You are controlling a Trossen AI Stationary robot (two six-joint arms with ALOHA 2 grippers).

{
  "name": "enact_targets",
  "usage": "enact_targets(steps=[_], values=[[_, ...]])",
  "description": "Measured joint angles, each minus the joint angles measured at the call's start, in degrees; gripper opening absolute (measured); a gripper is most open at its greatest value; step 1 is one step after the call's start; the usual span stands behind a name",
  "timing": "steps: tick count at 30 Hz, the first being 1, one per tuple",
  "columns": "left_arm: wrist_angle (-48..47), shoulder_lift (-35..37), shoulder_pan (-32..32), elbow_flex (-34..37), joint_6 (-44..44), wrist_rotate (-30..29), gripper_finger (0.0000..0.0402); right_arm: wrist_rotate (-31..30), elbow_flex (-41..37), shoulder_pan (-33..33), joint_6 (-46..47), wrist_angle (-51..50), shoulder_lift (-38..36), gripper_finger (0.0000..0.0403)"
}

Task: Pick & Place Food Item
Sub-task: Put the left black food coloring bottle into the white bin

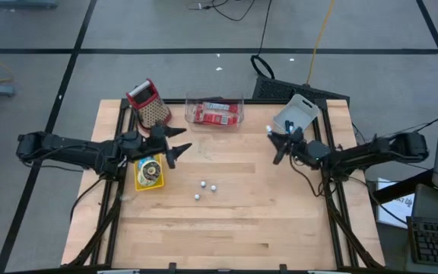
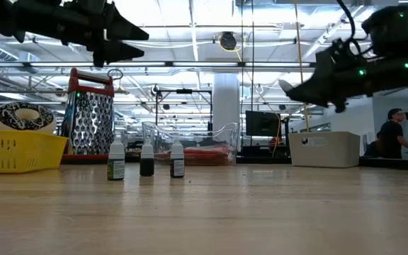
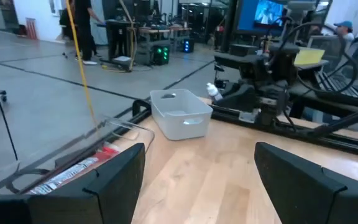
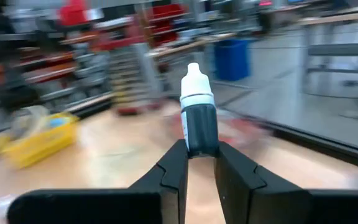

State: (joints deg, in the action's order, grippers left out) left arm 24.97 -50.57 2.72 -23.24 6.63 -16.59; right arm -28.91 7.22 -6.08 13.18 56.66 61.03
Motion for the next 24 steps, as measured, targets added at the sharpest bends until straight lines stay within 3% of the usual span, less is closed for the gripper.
enact_targets(steps=[9, 24], values=[[0.3, 0.0, 0.0, 0.0, -0.1, 0.0, 0.0314, -13.2, -4.2, -5.4, 0.1, -2.5, -3.8, 0.005], [0.4, 0.0, 0.0, 0.0, 0.8, 0.1, 0.0314, -13.1, -4.3, -12.4, 9.7, -18.7, -3.8, 0.005]])
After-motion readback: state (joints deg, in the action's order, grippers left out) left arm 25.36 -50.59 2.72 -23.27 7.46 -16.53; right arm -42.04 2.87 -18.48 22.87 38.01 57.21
